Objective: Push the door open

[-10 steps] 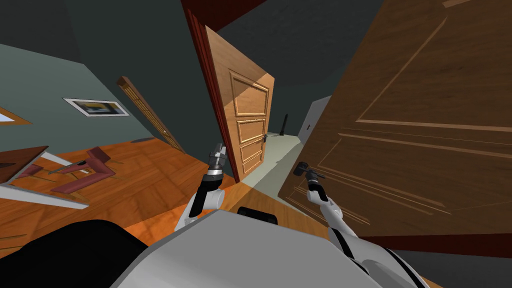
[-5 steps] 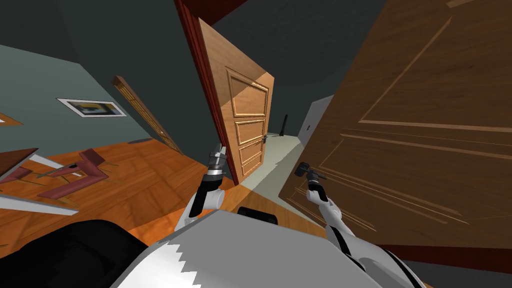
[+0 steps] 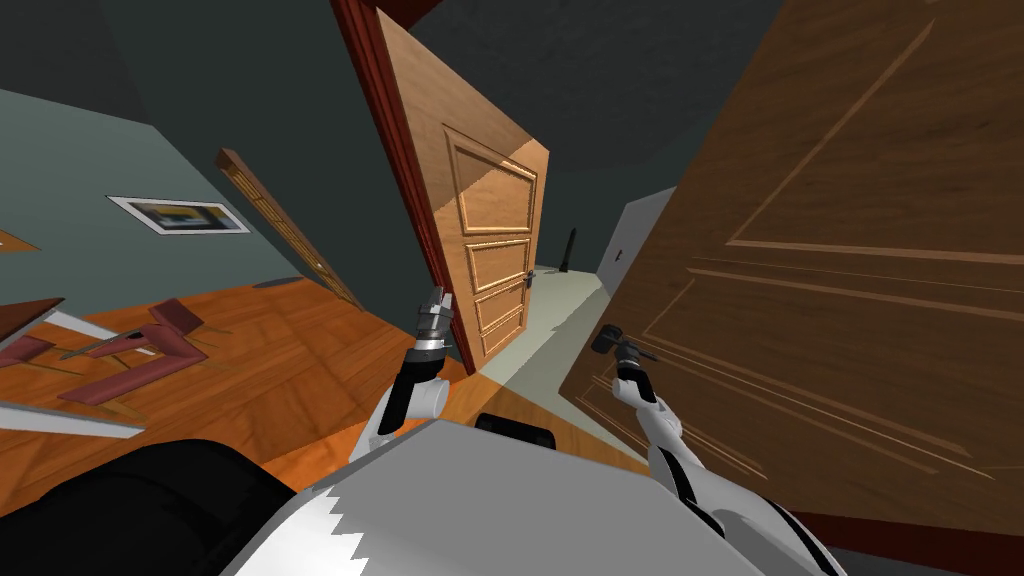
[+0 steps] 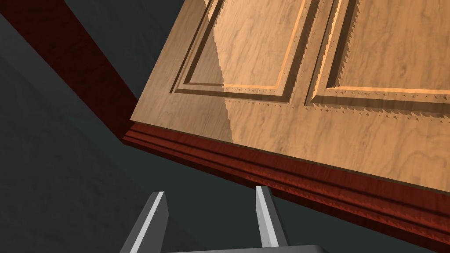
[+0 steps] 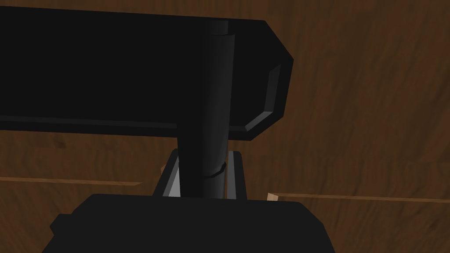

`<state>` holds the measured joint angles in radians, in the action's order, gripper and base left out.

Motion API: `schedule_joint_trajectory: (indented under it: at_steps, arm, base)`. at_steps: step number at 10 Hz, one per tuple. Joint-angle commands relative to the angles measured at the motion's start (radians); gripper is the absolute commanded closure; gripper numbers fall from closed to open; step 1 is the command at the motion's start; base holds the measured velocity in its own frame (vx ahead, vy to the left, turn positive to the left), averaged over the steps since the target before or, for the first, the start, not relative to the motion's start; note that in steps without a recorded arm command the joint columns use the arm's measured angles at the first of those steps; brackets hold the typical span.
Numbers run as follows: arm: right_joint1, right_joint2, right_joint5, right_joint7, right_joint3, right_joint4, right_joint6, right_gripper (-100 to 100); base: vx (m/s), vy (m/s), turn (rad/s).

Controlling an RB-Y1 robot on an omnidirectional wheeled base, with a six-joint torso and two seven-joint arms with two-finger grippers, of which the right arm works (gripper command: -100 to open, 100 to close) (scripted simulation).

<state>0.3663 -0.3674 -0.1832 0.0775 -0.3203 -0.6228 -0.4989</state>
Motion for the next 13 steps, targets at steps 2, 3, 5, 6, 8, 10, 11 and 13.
schedule_joint_trajectory:
  at_steps: [2,3,5,6,8,10,11,13]
  arm:
    - [0.011,-0.003,0.003,-0.027,-0.051,0.004,-0.011,100]
    - [0.011,-0.003,0.003,-0.027,-0.051,0.004,-0.011,100]
    - [0.016,0.01,0.007,-0.058,-0.1,0.004,-0.007,100]
    - [0.018,0.015,0.009,-0.068,-0.116,0.004,-0.005,100]
    - [0.022,0.024,0.012,-0.089,-0.149,0.004,-0.003,100]
    - [0.024,0.028,0.014,-0.099,-0.165,0.004,-0.002,100]
    - [0.027,0.036,0.017,-0.12,-0.196,0.005,0.001,100]
    - [0.031,0.045,0.02,-0.139,-0.227,0.005,0.003,100]
  base:
    - [0.127,-0.003,-0.017]
    - [0.076,0.004,-0.014]
    - [0.094,-0.013,0.004]
    - [0.117,0.008,-0.013]
    - [0.112,-0.003,-0.026]
    - [0.074,-0.012,0.008]
    - [0.097,-0.002,-0.013]
    - [0.111,-0.004,-0.022]
